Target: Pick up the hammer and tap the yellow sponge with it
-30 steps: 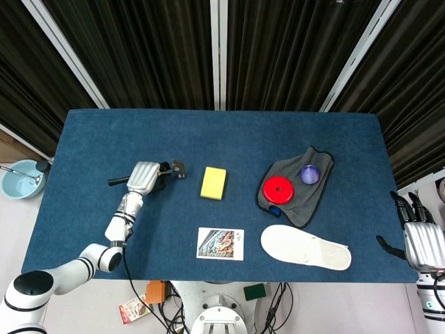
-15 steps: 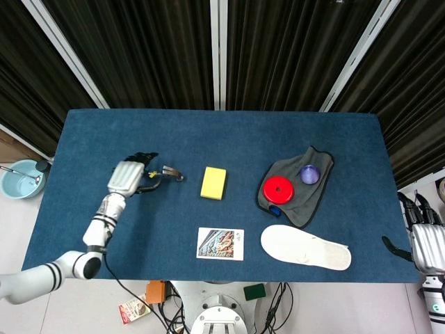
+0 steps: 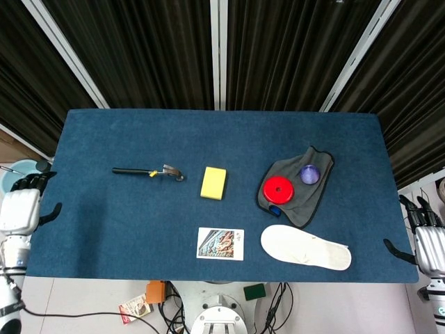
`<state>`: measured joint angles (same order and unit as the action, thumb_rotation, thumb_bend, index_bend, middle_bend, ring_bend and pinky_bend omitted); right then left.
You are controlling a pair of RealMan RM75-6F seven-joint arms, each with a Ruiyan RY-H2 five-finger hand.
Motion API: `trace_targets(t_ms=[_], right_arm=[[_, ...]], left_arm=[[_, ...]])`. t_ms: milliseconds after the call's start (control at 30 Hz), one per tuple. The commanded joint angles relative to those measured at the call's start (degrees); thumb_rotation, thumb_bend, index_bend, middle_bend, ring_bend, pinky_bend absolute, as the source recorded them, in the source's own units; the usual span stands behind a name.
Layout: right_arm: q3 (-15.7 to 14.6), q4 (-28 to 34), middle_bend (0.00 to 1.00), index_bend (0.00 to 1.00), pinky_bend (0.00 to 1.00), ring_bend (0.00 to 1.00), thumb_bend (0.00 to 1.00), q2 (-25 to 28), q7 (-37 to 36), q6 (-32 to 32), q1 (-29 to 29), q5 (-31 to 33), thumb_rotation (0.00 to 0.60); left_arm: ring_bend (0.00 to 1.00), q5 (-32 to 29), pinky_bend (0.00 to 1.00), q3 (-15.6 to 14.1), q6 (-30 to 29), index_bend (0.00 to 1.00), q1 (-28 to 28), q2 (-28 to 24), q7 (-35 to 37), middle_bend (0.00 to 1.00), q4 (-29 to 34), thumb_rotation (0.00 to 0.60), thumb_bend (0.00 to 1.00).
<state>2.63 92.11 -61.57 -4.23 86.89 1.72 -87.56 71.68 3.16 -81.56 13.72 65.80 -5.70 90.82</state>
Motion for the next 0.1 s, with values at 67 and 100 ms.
trace_targets(t_ms=[67,100], right_arm=[[-0.5,-0.1,0.14,0.03,0.21,0.02,0.17,-0.8,-0.3,0.0,-0.1,-0.7,0.600],[-0.6,-0.1,0.14,0.03,0.21,0.02,0.17,-0.9,-0.5,0.0,-0.1,-0.9,0.600]], left_arm=[[0.18,7.1,0.21,-4.1,-6.5,0.21,-5.4,-0.5,4.6,0.25,-0.7,0.600,0.27],[0.18,8.0,0.21,-4.6,-7.3,0.21,-6.1,-0.2,5.3,0.25,-1.1,0.600,0.26]])
